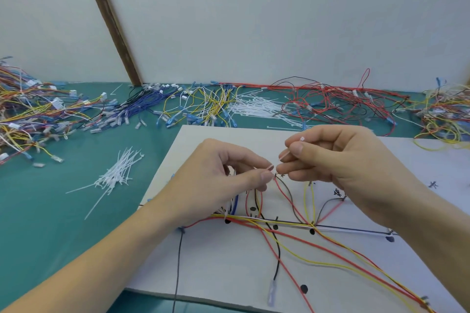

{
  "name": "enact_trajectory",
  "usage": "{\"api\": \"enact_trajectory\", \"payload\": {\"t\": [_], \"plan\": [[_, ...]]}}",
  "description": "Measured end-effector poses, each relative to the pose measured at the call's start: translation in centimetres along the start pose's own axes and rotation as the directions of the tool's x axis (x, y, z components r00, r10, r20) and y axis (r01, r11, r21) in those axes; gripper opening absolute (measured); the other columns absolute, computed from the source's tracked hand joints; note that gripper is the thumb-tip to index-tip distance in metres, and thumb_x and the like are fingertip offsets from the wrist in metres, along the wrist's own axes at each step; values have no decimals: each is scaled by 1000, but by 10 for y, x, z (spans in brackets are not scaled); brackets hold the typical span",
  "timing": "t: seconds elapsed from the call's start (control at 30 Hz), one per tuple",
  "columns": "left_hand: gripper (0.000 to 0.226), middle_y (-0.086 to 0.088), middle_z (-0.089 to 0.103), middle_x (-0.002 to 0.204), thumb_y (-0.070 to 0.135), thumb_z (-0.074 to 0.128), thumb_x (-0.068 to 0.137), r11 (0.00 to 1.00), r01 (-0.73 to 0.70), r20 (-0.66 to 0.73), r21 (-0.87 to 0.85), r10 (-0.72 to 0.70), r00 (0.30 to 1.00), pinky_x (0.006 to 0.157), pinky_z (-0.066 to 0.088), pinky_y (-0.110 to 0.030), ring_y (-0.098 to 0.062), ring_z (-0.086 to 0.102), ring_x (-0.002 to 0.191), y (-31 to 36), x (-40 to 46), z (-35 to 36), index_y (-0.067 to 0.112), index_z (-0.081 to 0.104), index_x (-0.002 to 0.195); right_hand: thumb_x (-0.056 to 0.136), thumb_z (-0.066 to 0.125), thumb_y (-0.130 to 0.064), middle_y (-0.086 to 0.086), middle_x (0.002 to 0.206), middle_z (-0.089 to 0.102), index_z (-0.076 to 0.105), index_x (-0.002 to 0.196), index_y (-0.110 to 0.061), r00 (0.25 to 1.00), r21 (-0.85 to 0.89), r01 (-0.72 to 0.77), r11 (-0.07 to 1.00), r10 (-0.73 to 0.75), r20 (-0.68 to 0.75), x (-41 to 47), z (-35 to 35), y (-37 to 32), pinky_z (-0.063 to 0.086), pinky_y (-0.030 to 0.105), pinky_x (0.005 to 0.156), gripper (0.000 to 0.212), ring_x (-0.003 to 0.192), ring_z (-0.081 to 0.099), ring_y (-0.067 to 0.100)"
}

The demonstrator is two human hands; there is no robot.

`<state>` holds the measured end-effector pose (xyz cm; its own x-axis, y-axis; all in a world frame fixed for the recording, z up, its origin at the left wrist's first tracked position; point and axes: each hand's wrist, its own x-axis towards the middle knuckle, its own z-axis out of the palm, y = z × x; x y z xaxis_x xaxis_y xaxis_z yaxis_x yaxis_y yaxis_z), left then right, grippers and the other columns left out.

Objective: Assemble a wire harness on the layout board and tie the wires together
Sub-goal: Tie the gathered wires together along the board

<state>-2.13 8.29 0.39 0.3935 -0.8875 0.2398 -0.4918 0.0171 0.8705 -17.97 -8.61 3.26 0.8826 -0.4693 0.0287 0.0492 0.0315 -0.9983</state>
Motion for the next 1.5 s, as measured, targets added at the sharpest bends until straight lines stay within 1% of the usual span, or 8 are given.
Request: {"api": "enact_trajectory", "payload": {"t": [0.1,0.17,0.4,0.67,0.87,1.07,1.27,1.5], "plan": [[12,2,80,80,37,74,89,999,19,-34,-39,-20,999,77,57,-49,-26,73,80,1,1,0,29,82,94,74,80,-24,22,94,78,79,92,-7,999,-14,-17,1000,18,34,4,-3,-3,62,27,67,25,86,78,35],[11,1,80,81,36,75,88,998,22,-44,-67,-25,999,79,55,-56,-30,73,81,0,1,-1,28,82,93,74,80,-28,21,96,78,80,95,-9,997,-24,-22,999,24,72,6,-5,-5,62,27,68,28,87,78,34],[5,11,78,75,20,83,86,997,-11,-157,71,22,987,62,47,-9,-4,71,68,-2,-3,6,25,84,85,78,78,-26,22,97,77,80,98,-11,988,-47,-46,998,53,147,3,-11,0,62,29,71,25,85,77,33],[9,0,70,69,25,78,83,841,-182,-216,510,330,919,61,55,-38,-18,67,68,1,-7,15,21,85,88,73,79,-35,8,69,70,82,84,-11,985,-293,-122,948,152,82,4,-9,6,43,18,44,26,51,53,13],[9,3,68,69,24,80,84,774,-270,-149,572,422,894,57,54,-39,-16,63,71,-1,-5,14,22,85,91,81,76,-41,-4,54,41,84,83,-22,989,-449,-90,889,132,63,6,1,11,25,18,47,20,50,32,9],[10,23,72,79,29,86,81,924,-96,-132,369,155,979,77,50,-25,-10,63,88,3,-4,0,31,82,89,85,79,-32,-4,55,39,79,73,-23,996,-585,-55,809,88,28,4,-5,14,27,18,47,14,53,32,12],[5,19,67,87,32,78,82,862,105,51,496,-149,988,69,41,-12,-4,57,89,4,-3,-27,36,78,79,77,75,-22,-5,48,42,74,68,-20,989,-678,-120,726,146,-19,2,-15,11,29,27,53,9,48,31,15],[3,18,62,83,35,80,78,813,83,99,576,-171,980,71,41,-10,3,55,91,3,-4,-15,37,78,80,71,72,-26,-5,48,62,73,69,-27,991,-770,-77,634,135,11,-1,-1,14,39,19,45,3,40,42,7]]}}
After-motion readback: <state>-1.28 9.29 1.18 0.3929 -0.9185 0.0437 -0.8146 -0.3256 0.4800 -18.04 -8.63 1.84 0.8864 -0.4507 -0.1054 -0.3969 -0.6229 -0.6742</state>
